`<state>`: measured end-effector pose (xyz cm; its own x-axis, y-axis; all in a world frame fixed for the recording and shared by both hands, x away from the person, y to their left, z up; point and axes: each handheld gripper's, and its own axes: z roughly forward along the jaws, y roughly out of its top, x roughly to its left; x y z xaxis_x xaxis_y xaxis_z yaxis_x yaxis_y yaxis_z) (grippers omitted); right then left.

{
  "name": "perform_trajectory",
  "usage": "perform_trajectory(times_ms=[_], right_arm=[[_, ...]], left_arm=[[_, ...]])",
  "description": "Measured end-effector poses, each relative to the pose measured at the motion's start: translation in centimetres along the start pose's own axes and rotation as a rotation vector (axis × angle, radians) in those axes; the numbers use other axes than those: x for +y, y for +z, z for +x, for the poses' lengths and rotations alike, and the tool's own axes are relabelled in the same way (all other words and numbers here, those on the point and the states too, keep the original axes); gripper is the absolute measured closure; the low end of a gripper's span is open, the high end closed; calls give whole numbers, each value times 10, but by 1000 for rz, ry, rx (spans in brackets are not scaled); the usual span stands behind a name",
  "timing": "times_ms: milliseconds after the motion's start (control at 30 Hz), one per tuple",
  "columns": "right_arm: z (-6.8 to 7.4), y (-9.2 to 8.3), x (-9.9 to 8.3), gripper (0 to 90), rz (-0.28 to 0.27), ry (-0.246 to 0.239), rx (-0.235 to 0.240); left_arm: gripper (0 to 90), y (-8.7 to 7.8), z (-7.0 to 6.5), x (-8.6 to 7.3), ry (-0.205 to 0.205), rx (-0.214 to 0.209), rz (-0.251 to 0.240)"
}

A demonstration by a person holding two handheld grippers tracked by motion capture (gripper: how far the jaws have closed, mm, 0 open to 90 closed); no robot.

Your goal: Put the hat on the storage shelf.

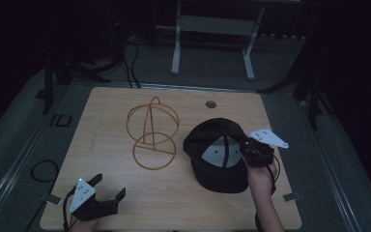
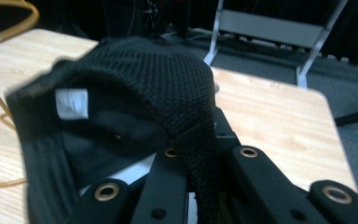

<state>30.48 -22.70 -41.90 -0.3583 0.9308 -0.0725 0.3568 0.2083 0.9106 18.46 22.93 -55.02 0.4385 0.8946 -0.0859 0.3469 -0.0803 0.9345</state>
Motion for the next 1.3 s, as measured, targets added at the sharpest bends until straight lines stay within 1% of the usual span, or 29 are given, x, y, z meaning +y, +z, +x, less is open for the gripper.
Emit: perform_trajectory(times_ms=[33, 100, 200, 233, 300, 333, 400, 433, 467, 500, 533, 567, 600, 633, 667, 733, 767, 800, 867, 900, 933, 967, 1000, 1033, 1100, 1200, 1233, 1267, 1300], right_arm=[[-1, -6, 7, 883, -20, -9, -1], [-1, -10, 10, 883, -29, -16, -3], [-1, -18, 20, 883, -55, -34, -11], [-2, -25, 25, 883, -71, -44, -11], [-2, -28, 28, 883, -80, -43, -11], [-2, -31, 30, 883, -89, -49, -7], [-1, -38, 34, 883, -108, -52, 0], [1, -44, 37, 883, -125, -53, 9], [1, -44, 37, 883, -125, -53, 9], [3, -49, 41, 883, -141, -58, 17], [3, -49, 41, 883, -141, -58, 17], [6, -55, 44, 883, -154, -66, 32], [6, -55, 44, 883, -154, -66, 32], [9, -60, 47, 883, -167, -73, 44], [9, -60, 47, 883, -167, -73, 44], [12, -65, 49, 883, -179, -81, 56], [13, -69, 51, 883, -187, -88, 68], [13, -69, 51, 883, -187, -88, 68], [15, -72, 53, 883, -195, -93, 73], [16, -75, 54, 883, -200, -94, 82], [16, -75, 54, 883, -200, -94, 82], [18, -77, 53, 883, -202, -103, 85], [18, -77, 53, 883, -202, -103, 85], [21, -77, 51, 883, -204, -103, 97], [24, -77, 49, 883, -203, -112, 100], [31, -75, 44, 883, -194, -123, 116], [36, -74, 40, 883, -188, -124, 133], [36, -74, 40, 883, -188, -124, 133], [40, -72, 36, 883, -182, -130, 146]], left_arm=[[21, 0, -1, 0, -1, -9, 1], [21, 2, -3, 1, 12, -5, 14], [21, 3, -6, 1, 22, -19, 29], [21, 4, -7, 1, 24, -28, 31], [21, 4, -9, 2, 21, -42, 31], [21, 4, -10, 4, 17, -47, 34], [21, 4, -13, 6, 10, -73, 35], [21, 5, -15, 7, 10, -79, 36], [21, 5, -17, 9, 14, -89, 39], [21, 6, -19, 11, 18, -93, 44], [21, 7, -21, 12, 19, -101, 45], [21, 7, -23, 14, 21, -106, 47], [21, 8, -25, 16, 22, -111, 49], [24, 8, -27, 18, 24, -125, 51], [24, 9, -29, 20, 24, -129, 52], [24, 9, -34, 24, 19, -151, 52], [25, 9, -36, 26, 21, -154, 53], [25, 9, -38, 28, 21, -170, 52], [25, 9, -44, 33, 28, -183, 49], [25, 9, -46, 36, 28, -200, 47], [25, 9, -49, 39, 27, -202, 47], [25, 10, -54, 44, 29, -225, 45], [25, 10, -54, 44, 29, -225, 45], [25, 11, -57, 47, 36, -232, 49], [25, 14, -63, 53, 46, -247, 52], [25, 18, -72, 61, 62, -264, 56], [25, 20, -75, 63, 65, -265, 58], [25, 21, -77, 66, 67, -281, 56], [26, 22, -79, 68, 66, -288, 53]])
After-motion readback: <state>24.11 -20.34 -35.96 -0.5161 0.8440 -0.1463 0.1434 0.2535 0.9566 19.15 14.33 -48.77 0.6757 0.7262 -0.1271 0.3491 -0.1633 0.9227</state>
